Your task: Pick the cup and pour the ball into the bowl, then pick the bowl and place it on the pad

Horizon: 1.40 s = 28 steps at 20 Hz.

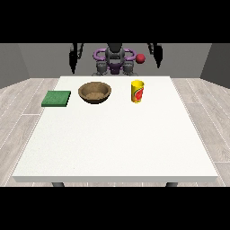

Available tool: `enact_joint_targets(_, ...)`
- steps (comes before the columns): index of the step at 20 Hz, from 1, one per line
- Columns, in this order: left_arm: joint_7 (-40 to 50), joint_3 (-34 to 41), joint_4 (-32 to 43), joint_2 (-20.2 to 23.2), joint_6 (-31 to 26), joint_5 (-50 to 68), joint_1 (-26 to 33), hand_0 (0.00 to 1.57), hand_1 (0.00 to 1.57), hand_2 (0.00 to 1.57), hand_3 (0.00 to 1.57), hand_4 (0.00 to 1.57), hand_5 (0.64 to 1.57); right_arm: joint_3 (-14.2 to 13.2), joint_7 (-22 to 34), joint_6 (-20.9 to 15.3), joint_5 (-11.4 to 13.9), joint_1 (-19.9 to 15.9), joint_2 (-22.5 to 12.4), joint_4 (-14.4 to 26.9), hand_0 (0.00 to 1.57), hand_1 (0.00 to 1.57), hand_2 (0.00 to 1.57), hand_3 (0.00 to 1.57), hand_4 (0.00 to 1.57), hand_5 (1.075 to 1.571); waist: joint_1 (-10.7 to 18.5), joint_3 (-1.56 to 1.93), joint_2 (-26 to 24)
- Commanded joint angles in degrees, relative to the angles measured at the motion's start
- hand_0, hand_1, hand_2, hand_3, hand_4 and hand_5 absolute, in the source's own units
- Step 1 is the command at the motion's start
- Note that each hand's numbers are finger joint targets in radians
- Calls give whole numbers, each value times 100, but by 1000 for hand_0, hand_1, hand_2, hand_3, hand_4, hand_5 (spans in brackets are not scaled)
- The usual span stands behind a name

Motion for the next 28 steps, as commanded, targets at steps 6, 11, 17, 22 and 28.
enact_joint_targets(6,648,128,-574,293,-28,93,-96,0,0,0,0,664,1566,-83,616,45,-120,-90,-201,-608,0,0,0,0,875,1533,15,-218,-1605)
enact_joint_targets(11,2412,-253,-1215,-590,659,508,112,0,0,0,0,635,1564,-95,2201,-153,-874,478,214,-1418,0,0,0,0,860,1532,-328,-260,-2351)
enact_joint_targets(17,2961,-459,-1823,-575,1266,-69,-776,0,0,0,0,568,1559,-413,2488,-211,-1100,58,13,-2341,0,0,0,0,767,1544,-357,-259,-1357)
enact_joint_targets(22,1328,-297,-1129,-572,1071,-138,-877,0,0,0,0,609,1555,-174,1608,-145,-855,-40,267,-2191,0,0,0,0,716,1540,-554,-261,-284)
enact_joint_targets(28,-48,-452,-672,-585,867,-294,-1000,0,0,0,0,570,1520,-587,339,-58,-910,-656,300,-1320,0,0,0,0,702,1545,-275,-259,1033)
